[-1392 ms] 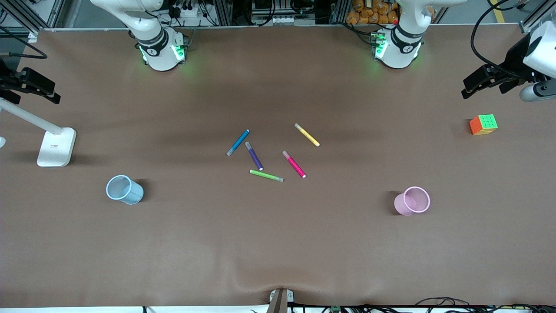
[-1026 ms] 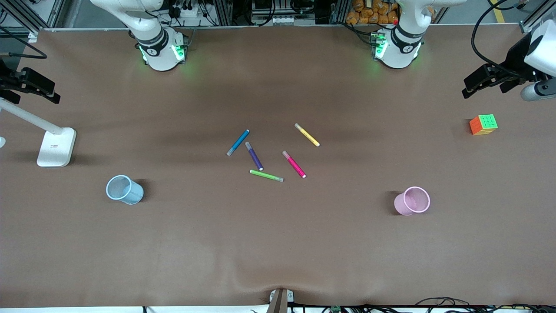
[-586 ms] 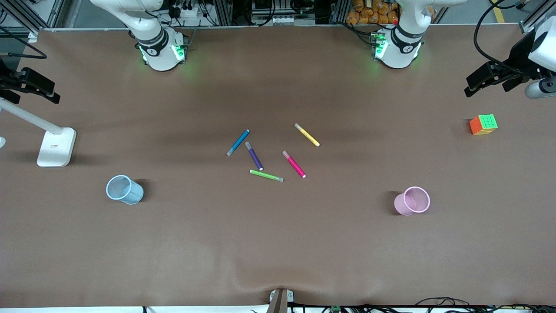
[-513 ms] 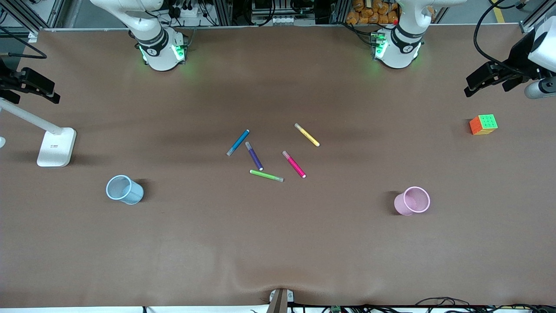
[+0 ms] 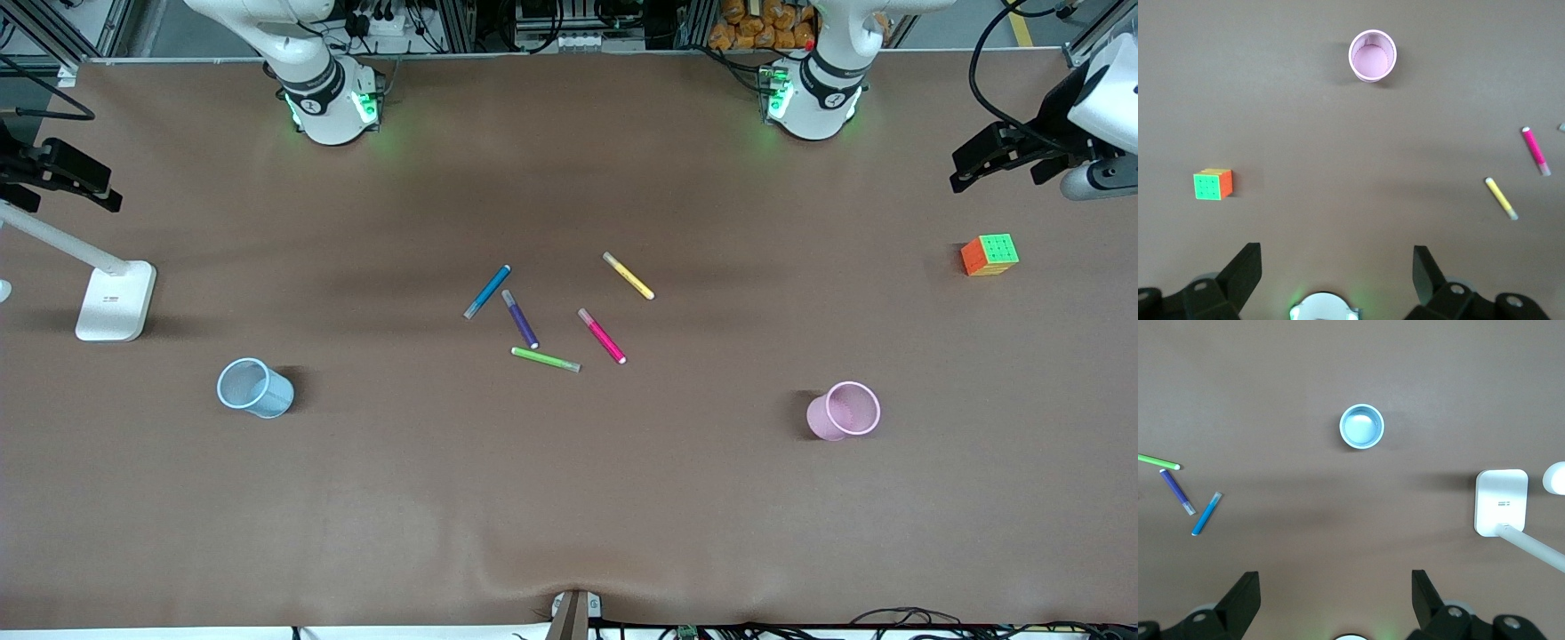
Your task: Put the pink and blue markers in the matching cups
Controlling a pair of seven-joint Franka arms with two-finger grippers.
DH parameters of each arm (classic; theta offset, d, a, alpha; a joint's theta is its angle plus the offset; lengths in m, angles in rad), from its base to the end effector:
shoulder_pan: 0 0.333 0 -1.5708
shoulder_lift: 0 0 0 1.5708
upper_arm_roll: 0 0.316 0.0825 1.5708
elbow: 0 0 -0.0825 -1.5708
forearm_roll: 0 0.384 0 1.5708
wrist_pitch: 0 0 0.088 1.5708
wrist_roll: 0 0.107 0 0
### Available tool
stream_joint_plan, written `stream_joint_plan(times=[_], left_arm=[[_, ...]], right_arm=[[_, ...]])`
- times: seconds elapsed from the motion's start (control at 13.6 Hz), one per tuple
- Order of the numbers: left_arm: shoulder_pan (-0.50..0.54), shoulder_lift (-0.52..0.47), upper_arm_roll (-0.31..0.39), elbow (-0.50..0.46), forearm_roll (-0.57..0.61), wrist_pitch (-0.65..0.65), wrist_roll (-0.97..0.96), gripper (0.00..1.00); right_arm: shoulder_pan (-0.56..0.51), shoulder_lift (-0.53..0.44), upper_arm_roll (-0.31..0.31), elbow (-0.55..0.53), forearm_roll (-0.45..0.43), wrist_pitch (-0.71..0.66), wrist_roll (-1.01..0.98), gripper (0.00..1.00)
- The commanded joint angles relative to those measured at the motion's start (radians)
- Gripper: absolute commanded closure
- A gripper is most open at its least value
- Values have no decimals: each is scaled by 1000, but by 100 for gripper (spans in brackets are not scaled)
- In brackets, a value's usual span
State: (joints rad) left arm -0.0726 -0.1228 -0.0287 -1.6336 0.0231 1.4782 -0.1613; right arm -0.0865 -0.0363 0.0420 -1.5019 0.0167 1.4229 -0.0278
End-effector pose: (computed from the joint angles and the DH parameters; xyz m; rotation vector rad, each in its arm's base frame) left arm 0.5036 -0.0495 0.6523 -3.1092 -0.0965 0.0449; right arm 0.5271 -0.0210 0.6635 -3.1242 0.0229 0.0659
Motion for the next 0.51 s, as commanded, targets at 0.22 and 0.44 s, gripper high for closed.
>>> stream_joint_plan(times=[0.22, 0.44], left_arm=[[11, 8, -7, 17, 21, -18, 48, 0], [10, 8, -7, 12, 21, -18, 48, 0]], right_arm=[[-6, -27, 2, -20, -6, -2, -4, 0], [-6, -27, 1, -20, -6, -2, -4, 0]])
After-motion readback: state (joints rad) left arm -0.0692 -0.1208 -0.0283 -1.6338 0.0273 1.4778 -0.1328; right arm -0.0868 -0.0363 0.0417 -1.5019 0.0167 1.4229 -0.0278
